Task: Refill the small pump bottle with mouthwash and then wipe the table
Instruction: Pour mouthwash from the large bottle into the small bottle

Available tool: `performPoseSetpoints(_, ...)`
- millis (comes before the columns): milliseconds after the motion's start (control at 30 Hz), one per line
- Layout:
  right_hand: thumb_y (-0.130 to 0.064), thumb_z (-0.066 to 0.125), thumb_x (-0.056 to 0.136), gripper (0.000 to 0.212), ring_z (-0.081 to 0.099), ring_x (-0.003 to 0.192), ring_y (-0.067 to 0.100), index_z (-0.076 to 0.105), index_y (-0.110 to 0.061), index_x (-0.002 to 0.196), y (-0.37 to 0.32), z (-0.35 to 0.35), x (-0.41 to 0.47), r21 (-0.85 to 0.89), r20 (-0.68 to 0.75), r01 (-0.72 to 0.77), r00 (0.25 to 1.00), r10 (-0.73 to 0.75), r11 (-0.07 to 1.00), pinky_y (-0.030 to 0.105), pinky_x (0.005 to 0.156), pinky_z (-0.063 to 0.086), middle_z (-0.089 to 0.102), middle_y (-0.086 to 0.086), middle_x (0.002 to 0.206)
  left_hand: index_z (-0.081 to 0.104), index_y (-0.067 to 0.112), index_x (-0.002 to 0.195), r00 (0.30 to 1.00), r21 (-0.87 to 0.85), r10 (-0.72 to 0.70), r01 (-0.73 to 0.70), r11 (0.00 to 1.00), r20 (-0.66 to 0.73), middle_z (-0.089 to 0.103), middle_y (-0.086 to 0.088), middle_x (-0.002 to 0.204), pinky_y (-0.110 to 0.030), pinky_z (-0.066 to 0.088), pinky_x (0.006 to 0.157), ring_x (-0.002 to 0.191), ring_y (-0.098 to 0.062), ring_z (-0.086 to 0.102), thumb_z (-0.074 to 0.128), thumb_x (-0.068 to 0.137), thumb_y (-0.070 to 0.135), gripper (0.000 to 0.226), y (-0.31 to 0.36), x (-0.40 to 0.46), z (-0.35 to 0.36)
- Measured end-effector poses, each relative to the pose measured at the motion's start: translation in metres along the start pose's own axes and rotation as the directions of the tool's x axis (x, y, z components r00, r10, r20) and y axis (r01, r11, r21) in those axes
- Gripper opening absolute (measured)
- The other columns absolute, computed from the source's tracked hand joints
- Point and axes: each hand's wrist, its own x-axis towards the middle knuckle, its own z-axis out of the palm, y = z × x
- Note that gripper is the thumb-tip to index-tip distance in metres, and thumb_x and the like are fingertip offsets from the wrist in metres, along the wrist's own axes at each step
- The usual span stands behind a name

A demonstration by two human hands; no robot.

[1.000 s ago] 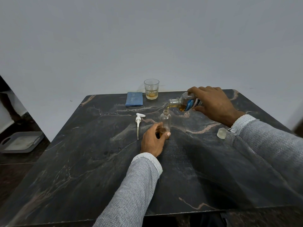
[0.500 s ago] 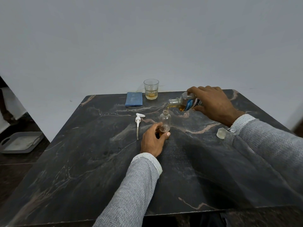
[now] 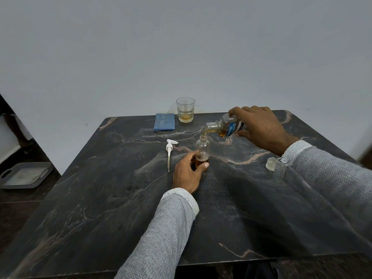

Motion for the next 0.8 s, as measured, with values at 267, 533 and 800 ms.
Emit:
performPoseSetpoints(267,-0.025,0.076,0.081,0.057,0.057,0.11,0.031,0.048,-0.018,0.13,-0.0011,-0.0013,-0.0001,-0.012,-0.003,0.004,1.0,-0.004,1.0,0.045,0.099,0.036,0.064,0.009,0.122,0.058,0.026,0.124,1.0,0.006,-0.003,0.003,1.0,0.007,0.063,0.004,0.125,-0.039,0.046,0.103,0.116,-0.014,0.058,0.072,0.083,0.026,0.043,0.0007,-0.0003,-0.0009)
performPoseSetpoints(533,-0.024,0.076,0.081,0.057,0.057,0.111,0.032,0.048,-0.018,0.131,-0.0013,-0.0014,0.0007,-0.023,-0.005,0.003,1.0,-0.003,1.0,0.045,0.099,0.037,0.064,0.009,0.122,0.057,0.026,0.126,1.0,0.017,-0.01,0.01,1.0,0.008,0.063,0.004,0.126,-0.041,0.046,0.103,0.116,-0.014,0.058,0.073,0.082,0.028,0.047,0.0,0.0005,-0.0003)
performPoseSetpoints(800,-0.024,0.076,0.081,0.057,0.057,0.111,0.031,0.048,-0.019,0.131,-0.0005,-0.0018,0.0008,-0.013,-0.003,0.0,1.0,-0.001,1.0,0.046,0.1,0.036,0.064,0.008,0.123,0.055,0.027,0.13,1.0,0.025,-0.015,0.015,1.0,0.005,0.063,0.003,0.128,-0.041,0.046,0.103,0.117,-0.014,0.057,0.073,0.082,0.029,0.051,-0.0006,0.0007,0.0003)
